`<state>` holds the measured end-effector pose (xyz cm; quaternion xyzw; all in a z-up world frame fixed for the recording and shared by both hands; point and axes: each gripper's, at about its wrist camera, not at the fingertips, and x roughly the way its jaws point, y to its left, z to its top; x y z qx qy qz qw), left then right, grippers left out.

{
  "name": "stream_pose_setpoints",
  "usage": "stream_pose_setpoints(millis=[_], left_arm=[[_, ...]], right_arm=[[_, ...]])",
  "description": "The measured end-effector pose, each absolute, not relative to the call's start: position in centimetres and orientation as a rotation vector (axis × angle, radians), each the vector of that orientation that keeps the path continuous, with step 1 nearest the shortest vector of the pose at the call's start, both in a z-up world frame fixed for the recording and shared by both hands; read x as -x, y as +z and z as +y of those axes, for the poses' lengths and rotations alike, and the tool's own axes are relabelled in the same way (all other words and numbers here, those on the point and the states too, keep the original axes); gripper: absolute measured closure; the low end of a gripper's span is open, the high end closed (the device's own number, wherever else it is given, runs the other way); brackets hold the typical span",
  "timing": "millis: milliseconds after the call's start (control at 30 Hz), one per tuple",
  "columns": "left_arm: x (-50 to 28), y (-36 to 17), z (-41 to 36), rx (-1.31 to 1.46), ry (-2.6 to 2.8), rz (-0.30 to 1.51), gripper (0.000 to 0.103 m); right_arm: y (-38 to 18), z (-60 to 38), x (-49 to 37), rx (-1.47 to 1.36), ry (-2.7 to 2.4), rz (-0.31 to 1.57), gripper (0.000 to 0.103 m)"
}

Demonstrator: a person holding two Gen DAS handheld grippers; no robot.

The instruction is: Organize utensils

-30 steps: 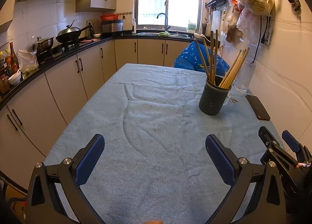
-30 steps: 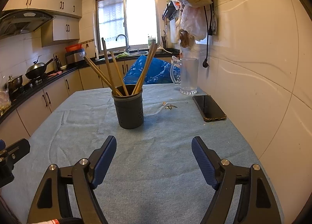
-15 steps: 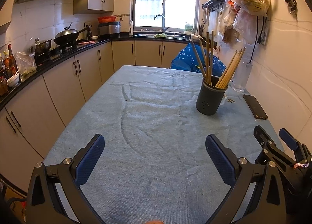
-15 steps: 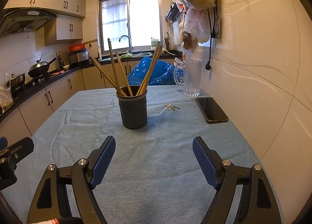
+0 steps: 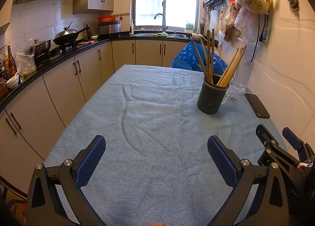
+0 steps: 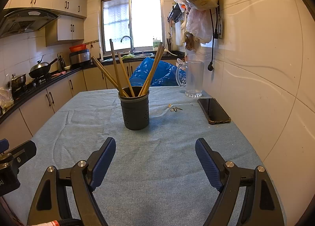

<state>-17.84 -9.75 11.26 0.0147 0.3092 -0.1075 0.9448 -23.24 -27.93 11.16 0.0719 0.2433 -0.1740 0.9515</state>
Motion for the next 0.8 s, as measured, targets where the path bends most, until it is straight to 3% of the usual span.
stream_pose_setpoints(millis=[800], left_arm=[[17.51, 10.58, -9.69, -0.022, -0.233, 0.664, 0.000]], right_arm=[[11.32, -27.84, 23.62, -0.148, -0.346, 0.483, 0.015]])
